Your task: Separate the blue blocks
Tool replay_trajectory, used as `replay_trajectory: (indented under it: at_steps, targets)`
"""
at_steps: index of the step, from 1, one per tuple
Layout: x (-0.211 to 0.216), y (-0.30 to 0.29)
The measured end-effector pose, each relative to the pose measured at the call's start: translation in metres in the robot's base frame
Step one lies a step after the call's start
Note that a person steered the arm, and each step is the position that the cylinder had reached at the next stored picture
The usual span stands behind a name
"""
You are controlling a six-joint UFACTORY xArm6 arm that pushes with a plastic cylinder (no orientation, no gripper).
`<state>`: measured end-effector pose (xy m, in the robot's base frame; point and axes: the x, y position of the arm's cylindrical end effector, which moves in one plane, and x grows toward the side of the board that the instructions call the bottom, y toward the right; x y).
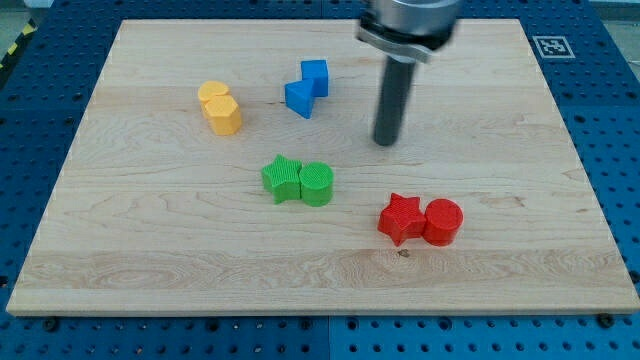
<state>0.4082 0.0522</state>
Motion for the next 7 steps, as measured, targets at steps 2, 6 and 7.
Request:
replay_trajectory:
  at_steps: [2, 6, 7]
  targets:
    - [-0.014, -0.024]
    - [-0.043, -0.092]
    - [-0.043, -0.093]
